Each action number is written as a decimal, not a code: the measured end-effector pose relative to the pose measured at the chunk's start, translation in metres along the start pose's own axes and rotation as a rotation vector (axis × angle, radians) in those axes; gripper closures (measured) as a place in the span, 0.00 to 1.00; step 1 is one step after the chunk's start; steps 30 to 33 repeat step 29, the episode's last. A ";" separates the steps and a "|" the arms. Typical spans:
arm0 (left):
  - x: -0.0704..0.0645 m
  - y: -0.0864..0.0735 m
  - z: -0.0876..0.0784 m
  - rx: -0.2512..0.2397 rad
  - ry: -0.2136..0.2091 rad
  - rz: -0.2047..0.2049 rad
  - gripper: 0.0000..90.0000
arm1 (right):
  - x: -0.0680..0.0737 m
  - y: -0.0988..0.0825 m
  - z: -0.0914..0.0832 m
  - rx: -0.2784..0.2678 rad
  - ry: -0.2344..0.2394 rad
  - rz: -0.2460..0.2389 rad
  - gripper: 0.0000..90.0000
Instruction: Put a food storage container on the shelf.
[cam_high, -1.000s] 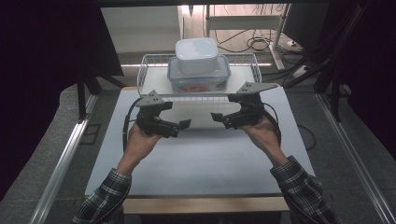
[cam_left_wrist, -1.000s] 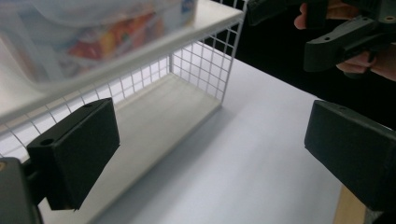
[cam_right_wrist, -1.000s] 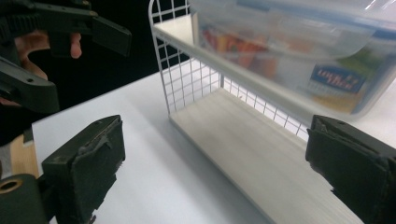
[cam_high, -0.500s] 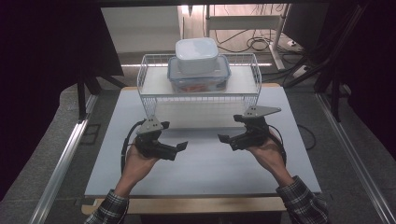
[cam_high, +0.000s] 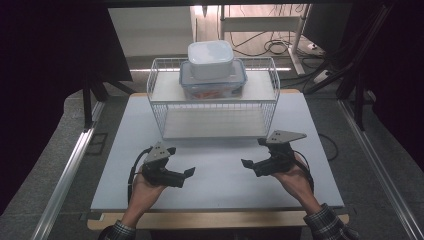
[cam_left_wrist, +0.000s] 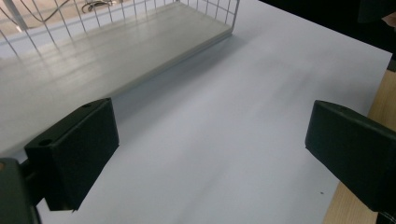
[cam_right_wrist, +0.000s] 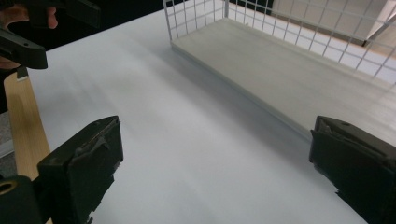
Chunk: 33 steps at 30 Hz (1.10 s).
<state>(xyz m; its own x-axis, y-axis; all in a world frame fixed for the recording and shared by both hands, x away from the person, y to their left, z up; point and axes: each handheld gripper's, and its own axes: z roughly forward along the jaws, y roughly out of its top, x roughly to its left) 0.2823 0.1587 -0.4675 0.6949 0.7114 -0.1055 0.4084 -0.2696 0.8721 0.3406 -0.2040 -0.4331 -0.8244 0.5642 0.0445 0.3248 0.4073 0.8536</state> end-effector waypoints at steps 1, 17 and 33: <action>0.000 -0.002 0.000 0.004 0.000 -0.001 0.03 | 0.000 -0.004 -0.001 0.002 0.002 0.001 0.03; 0.001 -0.047 0.000 0.085 0.063 0.001 0.02 | 0.003 -0.054 0.001 0.089 -0.026 0.047 0.01; 0.014 -0.066 0.007 0.155 0.099 -0.030 0.02 | 0.001 -0.075 0.016 0.170 -0.085 0.033 0.01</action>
